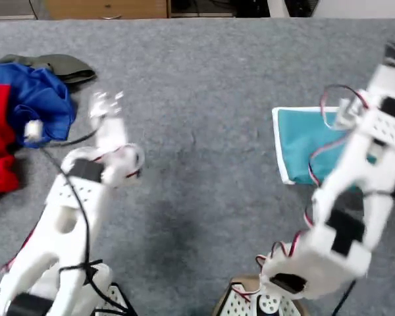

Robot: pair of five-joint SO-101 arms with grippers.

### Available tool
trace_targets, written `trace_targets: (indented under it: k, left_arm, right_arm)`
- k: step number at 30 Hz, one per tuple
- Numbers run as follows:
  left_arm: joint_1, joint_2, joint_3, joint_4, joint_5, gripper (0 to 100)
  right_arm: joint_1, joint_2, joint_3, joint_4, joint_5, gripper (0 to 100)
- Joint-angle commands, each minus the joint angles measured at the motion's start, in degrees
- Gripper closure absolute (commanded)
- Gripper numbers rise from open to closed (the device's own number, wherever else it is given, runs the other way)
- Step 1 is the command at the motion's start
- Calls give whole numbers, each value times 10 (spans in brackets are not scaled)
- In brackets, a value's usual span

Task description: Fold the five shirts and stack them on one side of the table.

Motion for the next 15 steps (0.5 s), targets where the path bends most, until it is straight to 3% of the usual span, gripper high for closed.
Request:
trace_targets:
  k: [1,10,15]
  left_arm:
    - [69,73,-80,5,13,982]
    - [53,159,-75,-1,9,982]
    - [53,159,-70,-4,9,982]
  right_arm:
    - [-63,107,-133,25,-30,994]
    - [-157,416,-388,120,-81,995]
    - [-157,504,-506,143,-97,995]
